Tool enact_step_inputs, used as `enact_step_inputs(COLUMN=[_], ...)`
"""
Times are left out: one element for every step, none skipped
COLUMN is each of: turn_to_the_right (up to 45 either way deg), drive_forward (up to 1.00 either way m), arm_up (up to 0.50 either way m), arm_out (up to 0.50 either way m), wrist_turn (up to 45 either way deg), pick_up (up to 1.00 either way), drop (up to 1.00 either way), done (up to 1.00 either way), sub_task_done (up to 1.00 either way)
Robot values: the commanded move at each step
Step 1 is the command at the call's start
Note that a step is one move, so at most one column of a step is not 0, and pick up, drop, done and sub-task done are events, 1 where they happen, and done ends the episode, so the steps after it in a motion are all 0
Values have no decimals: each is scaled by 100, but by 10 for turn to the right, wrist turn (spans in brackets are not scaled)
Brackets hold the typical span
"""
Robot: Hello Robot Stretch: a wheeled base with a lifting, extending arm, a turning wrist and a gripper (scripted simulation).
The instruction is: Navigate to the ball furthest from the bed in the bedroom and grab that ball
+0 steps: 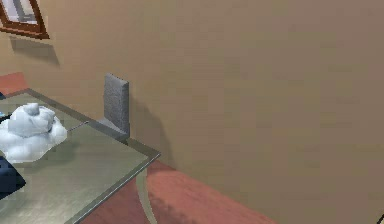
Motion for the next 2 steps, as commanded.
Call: enact_step_inputs(turn_to_the_right=[0,0], drive_forward=[0,0], arm_up=[10,0], arm_out=[0,0], wrist_turn=[0,0], pick_up=[0,0], drop=[0,0], done=[0,100], sub_task_done=[0,0])
